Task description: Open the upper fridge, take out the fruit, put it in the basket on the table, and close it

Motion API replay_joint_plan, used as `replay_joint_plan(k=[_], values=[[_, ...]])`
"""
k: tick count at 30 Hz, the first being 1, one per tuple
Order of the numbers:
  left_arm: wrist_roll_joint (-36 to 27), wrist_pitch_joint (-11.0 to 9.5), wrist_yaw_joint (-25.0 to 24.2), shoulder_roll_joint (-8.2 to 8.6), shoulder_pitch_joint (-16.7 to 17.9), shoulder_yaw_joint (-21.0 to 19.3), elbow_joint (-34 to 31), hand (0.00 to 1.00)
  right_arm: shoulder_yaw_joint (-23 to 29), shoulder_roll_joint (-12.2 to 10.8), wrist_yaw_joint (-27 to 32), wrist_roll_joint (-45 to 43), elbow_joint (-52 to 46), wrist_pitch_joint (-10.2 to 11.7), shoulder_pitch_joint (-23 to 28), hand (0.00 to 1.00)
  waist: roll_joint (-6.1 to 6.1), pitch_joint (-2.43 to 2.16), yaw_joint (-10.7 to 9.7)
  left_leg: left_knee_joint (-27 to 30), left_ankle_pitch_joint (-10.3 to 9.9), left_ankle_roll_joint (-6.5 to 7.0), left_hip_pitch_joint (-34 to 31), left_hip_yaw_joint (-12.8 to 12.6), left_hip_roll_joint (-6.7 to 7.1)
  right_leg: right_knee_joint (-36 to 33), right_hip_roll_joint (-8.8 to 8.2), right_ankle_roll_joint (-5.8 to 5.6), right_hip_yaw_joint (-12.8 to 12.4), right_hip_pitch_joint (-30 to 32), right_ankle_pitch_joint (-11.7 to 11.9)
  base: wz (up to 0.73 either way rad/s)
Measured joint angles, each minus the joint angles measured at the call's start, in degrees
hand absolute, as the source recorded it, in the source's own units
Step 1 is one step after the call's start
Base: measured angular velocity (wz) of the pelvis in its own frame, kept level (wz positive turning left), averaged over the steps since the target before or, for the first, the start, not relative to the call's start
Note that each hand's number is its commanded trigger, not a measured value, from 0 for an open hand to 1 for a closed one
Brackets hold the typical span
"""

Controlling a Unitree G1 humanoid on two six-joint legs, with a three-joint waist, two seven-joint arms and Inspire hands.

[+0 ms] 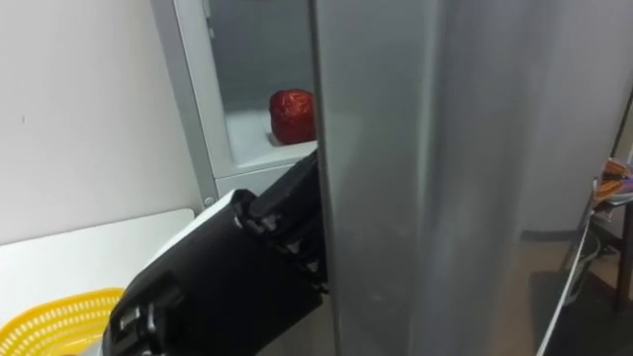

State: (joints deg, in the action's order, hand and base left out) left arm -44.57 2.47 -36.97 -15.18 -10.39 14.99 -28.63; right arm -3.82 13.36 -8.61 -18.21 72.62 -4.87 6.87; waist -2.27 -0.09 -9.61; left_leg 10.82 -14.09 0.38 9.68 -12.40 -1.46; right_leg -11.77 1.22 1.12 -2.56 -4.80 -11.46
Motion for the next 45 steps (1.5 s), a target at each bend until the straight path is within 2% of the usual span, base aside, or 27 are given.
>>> replay_joint_plan(k=[9,13,14,18,20,22,25,34,40,45], values=[[-0.30,0.02,0.26,-0.28,0.00,1.74,-0.01,0.00,0.47,0.00,0.44,0.02,-0.31,-0.11,-0.35,0.00,-0.19,-0.07,-2.36,0.01,0.00,0.00,0.03,-1.51,-0.03,0.12,0.11,-0.06,-1.47,0.21,0.04,-0.06],[-0.27,0.02,0.03,-0.44,-0.27,2.10,0.03,0.00,0.73,0.06,0.35,1.10,0.66,0.00,-0.03,0.00,-0.71,-0.04,-3.32,0.00,0.00,0.00,-0.03,-2.41,-0.12,0.16,0.22,-0.05,-2.11,0.77,0.23,-0.16],[-0.14,0.03,-0.01,-0.75,-0.99,2.38,0.35,0.00,0.75,0.06,0.33,1.92,1.09,-0.06,-0.06,0.00,-0.90,-0.02,-4.21,-0.04,0.00,0.00,-0.12,-2.45,-0.12,0.20,0.19,-0.07,-2.09,0.80,0.27,0.00],[-0.14,-0.04,-0.04,-1.22,-4.45,3.28,2.84,0.00,1.67,0.12,0.28,2.20,1.71,-0.18,0.02,0.00,-1.77,0.38,-6.15,-0.09,0.00,0.00,-0.10,-2.51,-0.17,0.19,0.12,-0.16,-2.23,0.77,0.32,-0.01],[-0.14,-0.03,-0.06,-1.24,-5.13,3.39,2.96,0.00,2.83,0.24,0.22,2.26,1.68,-0.20,-0.01,0.00,-2.20,0.65,-6.72,-0.12,0.00,0.00,-0.09,-2.77,-0.13,0.10,0.15,-0.21,-2.65,0.72,0.36,-0.10],[0.21,0.05,-0.06,-1.40,-5.34,3.82,3.57,0.00,2.92,0.51,0.05,2.50,1.61,-0.20,-0.06,0.00,-2.57,0.72,-7.54,-0.13,0.00,0.00,0.05,-3.46,-0.09,0.01,0.27,-0.24,-3.08,0.82,0.39,-0.12],[0.30,0.10,0.02,-1.50,-5.50,4.29,4.11,0.00,2.92,0.51,-0.32,2.51,1.61,-0.20,-0.05,0.00,-2.58,0.72,-7.82,-0.13,0.00,0.00,0.28,-4.80,-0.40,0.02,0.74,-0.06,-3.97,0.94,0.62,-0.15],[0.35,0.18,0.50,-1.12,-6.81,6.00,4.57,0.00,2.99,0.70,-0.71,2.49,1.93,-0.14,-0.46,0.00,-2.59,0.73,-9.09,-0.11,-0.01,-0.01,0.47,-4.89,-0.81,1.01,1.30,0.17,-4.97,1.12,0.93,-0.04],[0.32,0.24,0.59,-1.14,-9.89,7.90,5.29,0.00,2.96,1.30,-2.03,3.87,1.60,-0.17,-0.40,0.00,-2.57,0.73,-9.46,-0.12,-0.01,-0.01,0.46,-4.97,-0.90,1.07,1.42,0.31,-5.29,1.10,1.17,-0.06],[0.31,0.54,0.92,-1.05,-10.91,7.90,5.29,0.00,2.98,1.44,-2.08,4.74,0.75,-0.17,-0.31,0.00,-2.58,0.73,-10.49,-0.12,-0.01,-0.01,0.47,-5.10,-0.96,1.14,1.48,0.32,-5.47,1.10,1.18,-0.02]])
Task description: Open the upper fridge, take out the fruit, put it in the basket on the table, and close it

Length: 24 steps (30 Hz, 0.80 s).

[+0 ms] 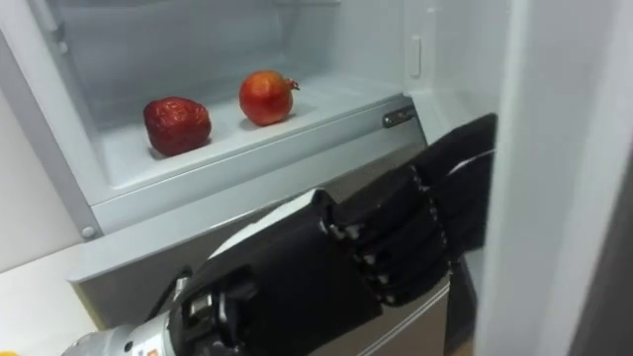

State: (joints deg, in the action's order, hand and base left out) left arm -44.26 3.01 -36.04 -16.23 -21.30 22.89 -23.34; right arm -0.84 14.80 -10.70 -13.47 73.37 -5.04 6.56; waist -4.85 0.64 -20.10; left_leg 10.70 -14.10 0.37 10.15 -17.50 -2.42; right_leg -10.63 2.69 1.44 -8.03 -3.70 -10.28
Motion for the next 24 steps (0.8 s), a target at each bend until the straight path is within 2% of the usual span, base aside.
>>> replay_joint_plan(k=[4,11,18,24], values=[[-0.07,0.74,0.26,0.28,-1.92,0.00,0.99,0.00,0.00,0.02,0.02,0.05,-0.16,-0.03,-0.14,0.00,0.02,0.01,-0.19,0.00,0.00,0.00,0.00,-0.01,0.01,-0.02,-0.01,0.00,-0.01,0.05,0.00,0.00],[-0.11,0.82,0.73,2.01,-3.37,0.34,3.30,0.00,-0.05,0.04,0.73,1.38,-0.39,-0.08,-0.17,0.00,0.07,-0.01,-0.60,0.03,0.00,-0.01,-0.47,0.02,0.02,-0.48,0.02,0.02,-0.05,0.80,0.01,-0.01],[-0.10,1.70,2.51,2.68,-7.81,2.02,5.92,0.00,-0.05,0.07,2.43,2.25,-0.41,-0.91,0.25,0.00,0.08,-0.01,-0.65,0.02,0.00,-0.01,-0.41,-0.52,0.05,-0.47,0.15,-0.04,-0.80,0.89,0.05,-0.02],[-0.06,1.92,3.02,3.57,-8.45,2.60,6.54,0.00,-0.06,0.09,2.42,2.69,-0.42,-1.33,0.25,0.00,-0.07,-0.11,-1.50,0.02,0.00,-0.01,-0.47,-1.17,-0.11,-1.10,0.37,-0.03,-1.38,1.55,0.06,-0.10]])
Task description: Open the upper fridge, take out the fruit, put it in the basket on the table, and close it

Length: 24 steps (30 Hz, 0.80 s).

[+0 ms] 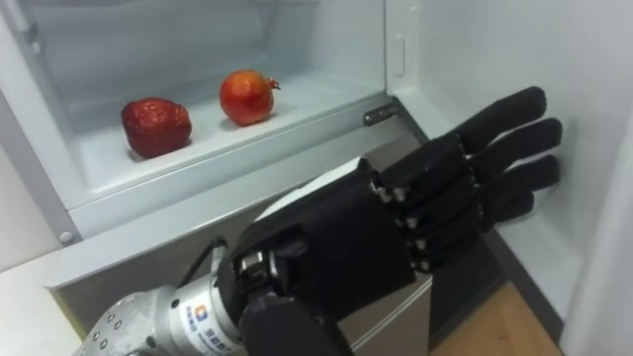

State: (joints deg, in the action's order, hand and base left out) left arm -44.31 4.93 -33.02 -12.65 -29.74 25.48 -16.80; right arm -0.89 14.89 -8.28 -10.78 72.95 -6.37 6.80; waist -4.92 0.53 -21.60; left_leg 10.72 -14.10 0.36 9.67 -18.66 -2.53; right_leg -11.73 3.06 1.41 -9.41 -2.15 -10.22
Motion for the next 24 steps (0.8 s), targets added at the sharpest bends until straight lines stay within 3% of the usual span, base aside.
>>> replay_joint_plan(k=[16,20,24], values=[[0.01,0.10,1.17,0.26,-0.02,0.54,0.33,0.00,0.01,0.09,0.07,1.49,0.31,0.00,-0.05,0.00,-0.07,-0.01,-0.52,0.00,0.00,0.00,-0.06,-0.07,-0.03,0.20,0.10,0.06,-0.01,0.15,0.06,0.00],[0.04,0.10,1.35,0.26,-0.07,0.57,0.32,0.00,0.02,0.13,0.21,1.51,0.63,-0.01,-0.05,0.00,-0.53,-0.25,-0.46,0.00,0.00,0.00,-0.03,-0.07,-0.03,-0.05,0.10,0.06,-0.02,0.14,0.07,0.00],[0.18,0.10,2.08,-0.06,-1.29,0.53,0.26,0.00,0.02,0.18,0.27,1.50,0.63,0.02,0.05,0.00,-0.83,-0.21,0.01,-0.09,0.00,0.00,0.14,0.00,-0.04,-0.09,0.10,0.07,-0.02,0.00,0.07,0.00]])
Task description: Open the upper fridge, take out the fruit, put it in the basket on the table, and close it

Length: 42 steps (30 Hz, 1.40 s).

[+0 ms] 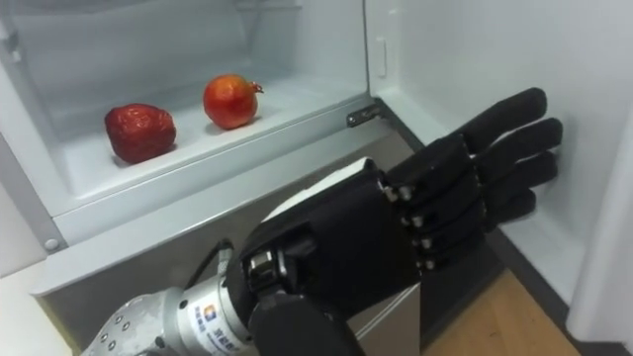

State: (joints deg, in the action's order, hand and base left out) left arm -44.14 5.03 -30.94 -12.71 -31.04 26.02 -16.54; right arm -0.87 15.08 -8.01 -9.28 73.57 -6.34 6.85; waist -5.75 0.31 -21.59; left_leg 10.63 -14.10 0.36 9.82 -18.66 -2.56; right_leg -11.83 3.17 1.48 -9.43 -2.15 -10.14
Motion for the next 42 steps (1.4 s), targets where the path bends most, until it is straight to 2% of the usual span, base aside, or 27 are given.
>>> replay_joint_plan(k=[4,7,8,10,12,14,15,16,18,21,24,28,32,34,37,39,41,42], values=[[2.71,-0.01,1.38,-0.55,-0.79,-2.58,-0.97,0.00,0.18,0.30,-0.02,-0.05,-0.32,0.00,0.04,0.00,-0.48,0.15,1.30,0.02,0.00,0.00,-0.09,-0.05,0.01,-0.09,0.01,0.00,-0.11,0.18,0.00,-0.05],[3.79,0.19,2.22,-5.56,-0.79,-9.21,-4.34,0.00,3.50,0.19,0.20,-0.04,0.08,0.12,0.00,0.00,-0.54,0.20,2.83,-0.20,0.02,-0.03,-0.11,0.14,-0.13,-0.31,0.18,0.06,0.09,0.12,-0.01,0.01],[3.79,0.18,2.68,-6.28,-0.79,-10.79,-4.88,0.00,4.06,0.15,0.38,-0.09,0.24,0.27,0.22,0.00,-0.47,0.25,3.31,-0.20,0.02,-0.03,-0.03,0.18,-0.17,-0.43,0.23,0.07,0.07,0.11,0.00,0.00],[3.78,0.02,5.39,-8.74,-0.65,-15.85,-7.51,0.00,5.64,0.06,0.40,-0.21,0.11,0.60,1.02,0.00,-0.10,0.37,5.42,-0.32,0.02,-0.03,-0.08,0.73,-0.25,-0.61,0.24,0.08,0.73,0.05,0.01,0.10],[3.76,-0.13,6.18,-9.63,-0.49,-18.63,-8.95,0.00,6.80,-0.25,0.45,-0.44,0.13,0.58,1.68,0.00,0.42,0.46,6.95,-0.38,0.02,-0.03,-0.14,1.85,-0.25,-0.40,0.09,0.09,1.79,-0.19,0.01,0.23],[3.74,-0.32,6.80,-10.50,0.14,-20.88,-9.75,0.00,7.20,-0.26,0.39,-2.26,0.25,0.46,1.72,0.00,0.77,0.39,8.81,-0.40,0.02,-0.03,-0.14,1.74,-0.21,0.07,0.06,0.15,1.84,-0.21,0.02,0.14],[3.76,-0.30,7.33,-11.55,0.15,-21.93,-9.75,0.00,7.30,-0.26,0.40,-3.24,0.27,0.45,1.87,0.00,1.00,0.35,9.79,-0.40,0.02,-0.03,-0.05,1.89,-0.18,0.13,0.03,0.15,2.02,-0.75,0.02,0.11],[3.78,-0.30,7.79,-11.94,0.17,-22.36,-9.74,0.00,7.31,-0.26,0.36,-3.95,0.24,0.44,1.95,0.00,1.14,0.35,10.04,-0.40,0.02,-0.03,0.05,2.02,-0.15,0.17,-0.02,0.15,2.20,-0.89,0.02,0.15],[4.25,-0.28,9.35,-12.43,0.49,-24.37,-10.28,0.00,8.24,-0.37,0.29,-5.17,-0.17,0.48,1.99,0.00,1.46,0.19,12.18,-0.58,0.02,-0.03,0.47,2.44,-0.08,0.20,-0.17,0.13,2.70,-1.19,0.01,0.09],[5.38,-0.44,11.40,-13.03,2.35,-28.32,-11.92,0.00,9.03,-0.57,0.59,-5.29,-0.41,0.47,2.13,0.00,1.49,0.15,13.03,-0.70,0.02,-0.03,0.41,3.82,0.05,0.33,-0.47,0.09,4.26,-1.54,-0.03,0.20],[7.96,-0.50,14.25,-13.16,4.23,-30.38,-12.12,0.00,9.00,-1.00,1.85,-7.41,-0.07,0.19,2.25,0.00,1.47,0.10,14.38,-0.77,0.02,-0.03,0.25,5.10,0.21,0.24,-0.65,0.11,5.33,-1.72,-0.27,0.23],[11.32,-0.50,17.57,-13.62,7.01,-34.41,-12.04,0.00,9.02,-1.53,2.94,-8.97,-0.59,-0.01,2.92,0.00,1.20,-0.20,16.55,-0.81,0.03,-0.04,-0.19,6.84,0.32,0.23,-0.94,0.12,7.05,-1.91,-0.27,0.21],[15.38,-0.49,21.78,-13.62,11.33,-41.58,-12.19,0.00,9.62,-1.97,4.41,-9.42,-0.59,-0.02,4.22,0.00,0.70,-0.56,19.07,-0.75,0.04,-0.07,-0.16,8.51,0.39,0.30,-1.13,0.15,8.52,-2.78,-0.38,0.22],[18.17,-0.86,24.80,-13.81,13.26,-45.92,-12.86,0.00,9.59,-1.97,4.58,-9.43,-1.20,-0.01,5.46,0.00,0.68,-0.50,21.02,-0.11,0.04,-0.07,-0.29,9.80,0.51,0.33,-1.28,0.21,9.02,-2.97,-0.41,0.13],[20.37,-1.78,28.78,-13.93,15.56,-50.41,-13.40,0.00,9.73,-2.08,5.23,-9.48,-2.45,0.02,6.65,0.00,0.56,-0.53,22.41,-0.06,0.07,-0.11,-0.36,10.88,0.66,0.25,-1.54,0.23,10.20,-3.23,-0.60,0.21],[23.84,-3.31,33.26,-13.94,18.98,-55.00,-13.41,0.00,10.96,-2.51,6.09,-9.46,-2.50,0.07,7.23,0.00,0.53,-0.44,23.83,0.48,0.07,-0.11,-0.16,11.68,0.91,0.20,-1.94,0.18,11.24,-3.94,-0.93,0.23],[24.36,-4.08,36.57,-13.95,22.08,-58.02,-13.35,0.00,11.29,-2.78,6.69,-9.41,-2.89,0.16,7.79,0.00,0.26,-0.42,24.20,0.70,0.07,-0.11,-0.22,13.18,1.28,0.04,-2.19,-0.02,11.74,-4.19,-1.44,0.29],[24.17,-4.26,38.16,-13.94,23.62,-59.66,-12.99,0.00,11.29,-3.07,6.90,-9.52,-3.38,0.16,8.25,0.00,0.30,-0.30,25.15,0.71,0.07,-0.11,-0.16,13.54,1.36,0.08,-2.27,-0.05,12.01,-4.39,-1.47,0.16]])
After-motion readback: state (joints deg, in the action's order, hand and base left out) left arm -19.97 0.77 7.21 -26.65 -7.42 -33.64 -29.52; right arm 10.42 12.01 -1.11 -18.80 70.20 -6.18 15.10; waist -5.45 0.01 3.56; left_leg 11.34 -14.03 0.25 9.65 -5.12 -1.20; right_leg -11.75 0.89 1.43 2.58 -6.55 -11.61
